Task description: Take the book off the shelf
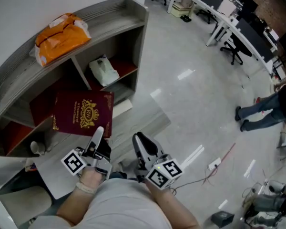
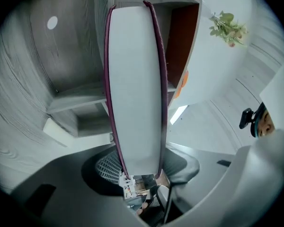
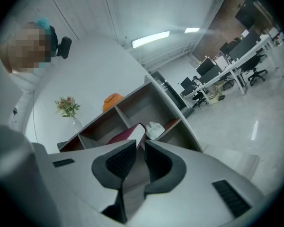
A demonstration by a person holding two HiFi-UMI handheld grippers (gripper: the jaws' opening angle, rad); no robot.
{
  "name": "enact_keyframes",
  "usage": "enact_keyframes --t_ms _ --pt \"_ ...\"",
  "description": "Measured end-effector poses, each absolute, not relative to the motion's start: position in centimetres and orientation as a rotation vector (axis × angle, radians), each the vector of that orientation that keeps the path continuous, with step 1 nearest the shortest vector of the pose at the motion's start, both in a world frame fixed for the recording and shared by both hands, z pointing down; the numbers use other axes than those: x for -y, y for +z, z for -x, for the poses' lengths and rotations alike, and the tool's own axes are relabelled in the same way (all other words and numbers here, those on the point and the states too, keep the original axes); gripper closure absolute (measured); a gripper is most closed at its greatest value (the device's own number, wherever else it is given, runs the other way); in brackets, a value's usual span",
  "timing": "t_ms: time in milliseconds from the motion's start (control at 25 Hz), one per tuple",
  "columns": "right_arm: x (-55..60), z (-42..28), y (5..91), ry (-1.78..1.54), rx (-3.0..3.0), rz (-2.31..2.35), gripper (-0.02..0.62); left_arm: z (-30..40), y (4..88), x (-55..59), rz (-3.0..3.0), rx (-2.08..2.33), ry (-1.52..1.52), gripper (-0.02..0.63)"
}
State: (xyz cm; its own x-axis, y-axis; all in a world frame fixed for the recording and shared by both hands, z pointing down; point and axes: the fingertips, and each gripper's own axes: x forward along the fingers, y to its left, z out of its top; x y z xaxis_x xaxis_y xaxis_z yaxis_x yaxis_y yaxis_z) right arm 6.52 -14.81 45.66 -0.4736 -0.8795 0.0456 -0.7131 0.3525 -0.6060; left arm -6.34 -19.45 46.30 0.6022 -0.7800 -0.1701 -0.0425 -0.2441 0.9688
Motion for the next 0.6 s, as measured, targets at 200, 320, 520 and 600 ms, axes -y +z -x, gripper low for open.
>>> enact_keyframes --t_ms 200,320,520,600 --pt "13.9 -10.2 45.8 -0.793 -2.230 1.530 0.534 2.1 46.2 18.6 -1.741 0.591 -0.689 0.374" --pt "13.1 -12.5 45.7 -0.776 -2.169 1.588 0.534 -0.7 46.3 17.9 -1.745 0.526 -0.638 0.374" --pt "11.7 -15.6 45.5 -0.738 -2.096 1.668 0.534 -4.7 46.3 16.9 -1.748 0.432 -0.577 0.374" --pt "11.4 -16.6 45.5 -0.728 -2.071 1.692 0.534 -6.2 46.5 16.6 -1.756 0.397 -0.543 0.374"
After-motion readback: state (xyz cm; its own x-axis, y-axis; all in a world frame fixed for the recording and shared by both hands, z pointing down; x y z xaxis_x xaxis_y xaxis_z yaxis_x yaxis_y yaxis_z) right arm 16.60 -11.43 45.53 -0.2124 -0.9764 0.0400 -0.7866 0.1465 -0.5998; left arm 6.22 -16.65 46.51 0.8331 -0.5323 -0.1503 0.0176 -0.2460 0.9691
